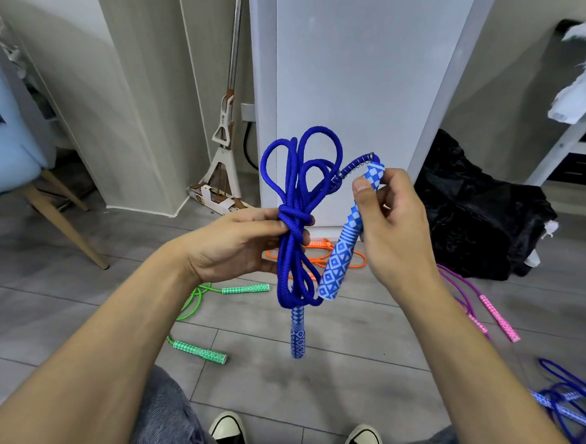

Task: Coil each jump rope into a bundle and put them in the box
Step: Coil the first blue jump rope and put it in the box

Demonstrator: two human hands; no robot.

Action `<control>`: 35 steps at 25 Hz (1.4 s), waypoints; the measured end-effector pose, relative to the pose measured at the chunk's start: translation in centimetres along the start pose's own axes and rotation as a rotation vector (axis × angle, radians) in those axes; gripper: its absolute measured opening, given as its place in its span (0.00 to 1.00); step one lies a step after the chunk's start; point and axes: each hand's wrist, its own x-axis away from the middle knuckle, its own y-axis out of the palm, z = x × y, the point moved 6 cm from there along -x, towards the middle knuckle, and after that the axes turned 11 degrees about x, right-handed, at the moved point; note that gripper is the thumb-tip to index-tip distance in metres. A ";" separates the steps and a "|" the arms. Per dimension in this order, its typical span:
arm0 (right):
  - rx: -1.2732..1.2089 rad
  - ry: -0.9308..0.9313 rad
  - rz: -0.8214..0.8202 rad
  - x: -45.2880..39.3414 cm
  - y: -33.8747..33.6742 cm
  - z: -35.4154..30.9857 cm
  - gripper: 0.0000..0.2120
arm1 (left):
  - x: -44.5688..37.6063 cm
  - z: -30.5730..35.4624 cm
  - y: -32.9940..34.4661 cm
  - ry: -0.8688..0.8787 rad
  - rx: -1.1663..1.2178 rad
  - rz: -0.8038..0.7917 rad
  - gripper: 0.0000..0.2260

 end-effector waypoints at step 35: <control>-0.468 0.414 0.111 1.8 3.1 1.8 0.04 | -1.2 1.4 -0.1 0.301 -0.146 0.314 0.11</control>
